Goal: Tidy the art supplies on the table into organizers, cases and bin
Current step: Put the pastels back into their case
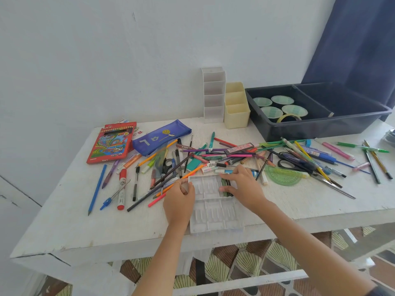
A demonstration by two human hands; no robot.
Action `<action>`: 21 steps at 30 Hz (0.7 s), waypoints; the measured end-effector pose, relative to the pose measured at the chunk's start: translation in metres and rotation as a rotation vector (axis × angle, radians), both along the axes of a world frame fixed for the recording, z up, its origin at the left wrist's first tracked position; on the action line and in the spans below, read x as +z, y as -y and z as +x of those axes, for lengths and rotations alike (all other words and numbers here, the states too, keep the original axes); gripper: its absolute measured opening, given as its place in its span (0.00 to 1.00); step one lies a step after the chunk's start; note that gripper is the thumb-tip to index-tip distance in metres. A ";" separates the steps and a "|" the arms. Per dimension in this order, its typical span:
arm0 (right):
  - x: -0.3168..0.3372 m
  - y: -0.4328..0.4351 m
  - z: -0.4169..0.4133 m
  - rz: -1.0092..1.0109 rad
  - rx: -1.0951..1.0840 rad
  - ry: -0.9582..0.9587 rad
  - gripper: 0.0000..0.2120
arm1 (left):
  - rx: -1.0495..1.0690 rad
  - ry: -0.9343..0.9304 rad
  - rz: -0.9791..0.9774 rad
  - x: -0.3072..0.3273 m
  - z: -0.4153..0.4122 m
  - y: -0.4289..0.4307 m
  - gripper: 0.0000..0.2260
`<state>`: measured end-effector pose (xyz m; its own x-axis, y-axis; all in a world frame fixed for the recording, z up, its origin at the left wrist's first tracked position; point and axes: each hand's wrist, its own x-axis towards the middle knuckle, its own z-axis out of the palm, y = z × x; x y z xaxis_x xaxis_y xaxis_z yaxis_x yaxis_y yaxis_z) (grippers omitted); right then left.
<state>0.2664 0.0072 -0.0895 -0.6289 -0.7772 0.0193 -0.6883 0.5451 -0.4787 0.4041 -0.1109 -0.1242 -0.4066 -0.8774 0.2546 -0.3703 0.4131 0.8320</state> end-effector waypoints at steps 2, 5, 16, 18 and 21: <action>0.003 0.001 -0.003 0.060 0.001 0.018 0.26 | 0.003 0.003 0.006 0.000 0.000 0.000 0.09; 0.008 0.006 -0.002 0.139 -0.005 0.004 0.24 | 0.004 -0.001 0.013 0.002 0.000 -0.001 0.09; -0.020 -0.005 0.018 -0.151 -0.121 -0.024 0.14 | -0.001 0.014 0.030 0.005 0.000 -0.003 0.09; -0.014 -0.003 0.013 -0.164 -0.148 0.008 0.13 | -0.003 0.007 0.038 0.004 0.001 -0.003 0.08; 0.003 0.011 0.001 -0.278 -0.168 0.035 0.11 | -0.003 -0.003 0.051 0.004 0.001 -0.002 0.06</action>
<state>0.2672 -0.0036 -0.0861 -0.7522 -0.6303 0.1921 -0.5799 0.4948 -0.6472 0.4047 -0.1091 -0.1204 -0.4083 -0.8882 0.2106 -0.3672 0.3710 0.8530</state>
